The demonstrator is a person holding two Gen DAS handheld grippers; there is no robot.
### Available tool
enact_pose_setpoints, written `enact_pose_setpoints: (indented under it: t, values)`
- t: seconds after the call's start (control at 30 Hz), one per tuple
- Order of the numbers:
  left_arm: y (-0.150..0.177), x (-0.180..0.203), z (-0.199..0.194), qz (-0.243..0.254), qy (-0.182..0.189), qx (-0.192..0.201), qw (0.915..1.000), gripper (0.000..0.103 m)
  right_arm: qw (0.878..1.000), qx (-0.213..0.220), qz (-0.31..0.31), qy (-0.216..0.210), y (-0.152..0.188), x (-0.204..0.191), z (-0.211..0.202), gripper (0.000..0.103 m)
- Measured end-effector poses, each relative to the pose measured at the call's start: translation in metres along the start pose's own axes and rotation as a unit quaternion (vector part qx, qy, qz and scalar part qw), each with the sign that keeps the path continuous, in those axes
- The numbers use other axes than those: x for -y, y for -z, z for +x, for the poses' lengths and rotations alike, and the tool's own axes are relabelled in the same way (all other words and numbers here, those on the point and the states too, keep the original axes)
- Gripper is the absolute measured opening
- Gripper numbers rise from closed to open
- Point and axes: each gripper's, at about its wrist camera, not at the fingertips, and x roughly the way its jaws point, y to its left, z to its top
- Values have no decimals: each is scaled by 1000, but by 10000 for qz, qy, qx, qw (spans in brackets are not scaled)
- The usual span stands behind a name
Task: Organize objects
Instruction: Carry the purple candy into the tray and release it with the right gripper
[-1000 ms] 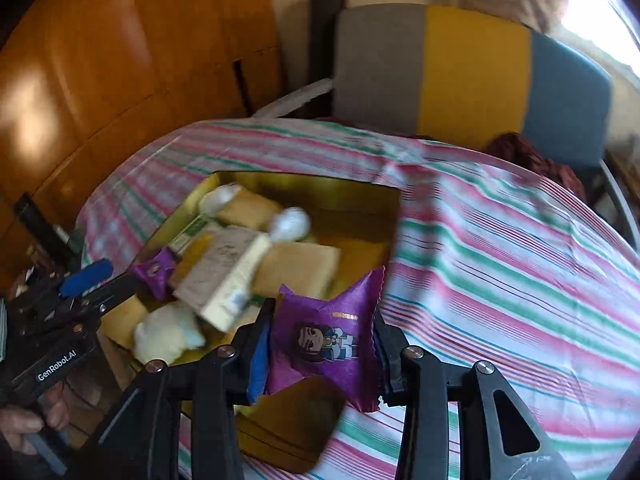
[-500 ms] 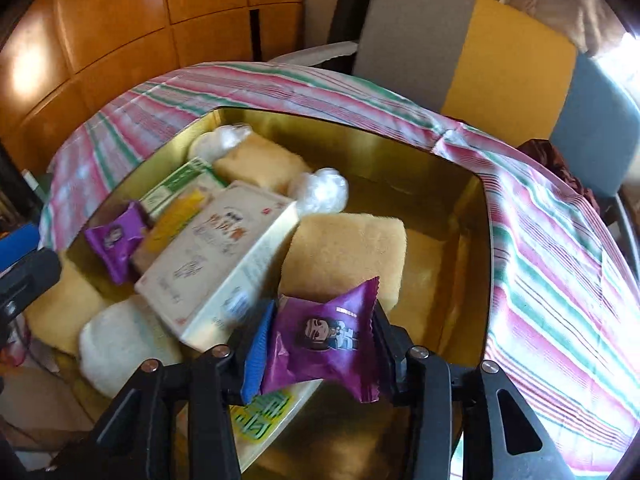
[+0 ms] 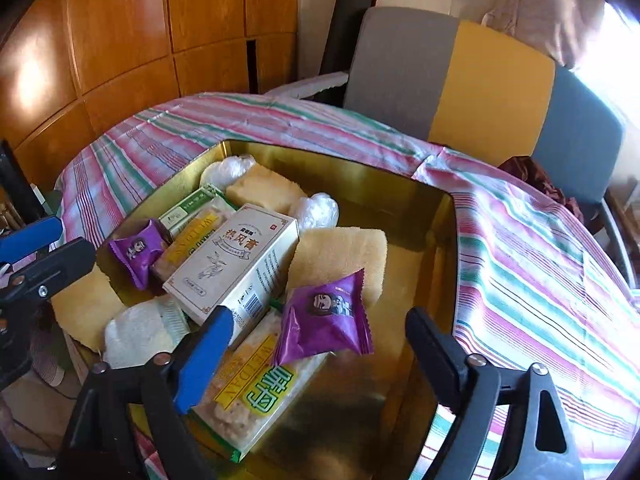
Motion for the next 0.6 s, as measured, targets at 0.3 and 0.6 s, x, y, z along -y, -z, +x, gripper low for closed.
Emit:
enact_pose_setpoints:
  t: [0.3, 0.6]
  values:
    - [-2, 12, -13, 70, 132, 132, 9998, 76, 9961, 527, 412, 568, 10, 3, -38, 98]
    - [4, 6, -23, -107, -49, 201, 9997, 78, 9853, 741, 1201, 966, 21, 15, -67, 103]
